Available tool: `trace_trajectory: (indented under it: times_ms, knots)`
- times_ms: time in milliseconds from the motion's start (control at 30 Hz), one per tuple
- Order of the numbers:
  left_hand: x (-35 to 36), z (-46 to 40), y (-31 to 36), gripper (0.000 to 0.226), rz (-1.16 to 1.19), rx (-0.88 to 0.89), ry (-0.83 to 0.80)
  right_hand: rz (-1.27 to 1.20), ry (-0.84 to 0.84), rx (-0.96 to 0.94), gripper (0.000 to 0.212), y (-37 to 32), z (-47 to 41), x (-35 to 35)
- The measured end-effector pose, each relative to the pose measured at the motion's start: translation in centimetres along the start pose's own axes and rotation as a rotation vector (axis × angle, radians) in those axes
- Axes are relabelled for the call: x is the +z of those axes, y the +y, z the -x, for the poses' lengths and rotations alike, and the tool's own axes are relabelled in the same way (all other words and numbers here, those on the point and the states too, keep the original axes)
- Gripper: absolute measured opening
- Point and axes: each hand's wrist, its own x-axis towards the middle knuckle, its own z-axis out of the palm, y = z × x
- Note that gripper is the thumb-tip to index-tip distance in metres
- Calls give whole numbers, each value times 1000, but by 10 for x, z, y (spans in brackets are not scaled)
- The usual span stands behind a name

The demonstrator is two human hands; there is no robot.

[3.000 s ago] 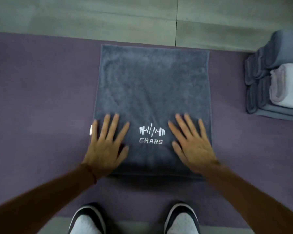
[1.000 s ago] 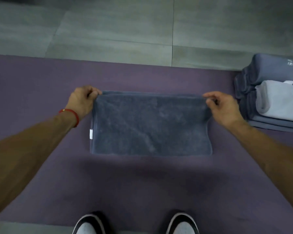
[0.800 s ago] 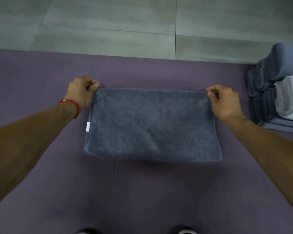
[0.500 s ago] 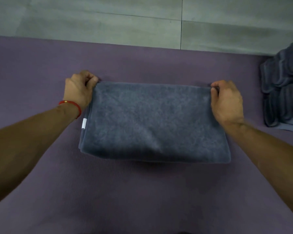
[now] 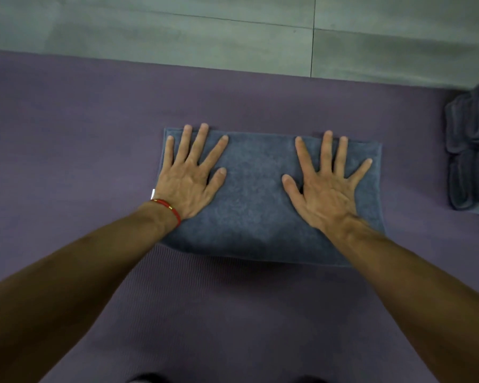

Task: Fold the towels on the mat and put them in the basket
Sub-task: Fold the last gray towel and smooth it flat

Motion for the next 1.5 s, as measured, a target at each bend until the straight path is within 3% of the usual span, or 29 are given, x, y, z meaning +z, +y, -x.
trace_trajectory:
  times_ms: [133,233,367,667,767,833,933,1067,1167,1367,1500]
  knots:
    - [-16,22,-2,64,-11,-48,71,-52,-12,103,79,2,7,-10]
    - [-20,63,10,66,17,-83,154,-15,85,164,77,20,34,-20]
    - [4,86,6,69,-2,-67,86,11,31,53,72,43,71,-4]
    - [5,84,5,74,0,-95,0,-108,33,46,76,52,71,1]
    - [-5,80,22,77,-28,-144,3,-256,190,280,75,51,75,-12]
    - [-17,74,48,76,-23,-75,51,-350,243,437,73,48,77,-19]
    - [-28,56,97,72,14,124,121,-517,157,571,63,55,68,-27]
    - [-11,34,117,68,-3,200,64,-708,-59,737,60,72,50,-31]
    - [2,32,111,68,10,201,26,-715,-151,709,56,75,49,-35]
    - [-5,30,110,69,102,200,-7,-705,-132,553,37,65,58,-71]
    - [-44,42,119,61,615,96,60,-755,-122,395,28,38,58,-111]
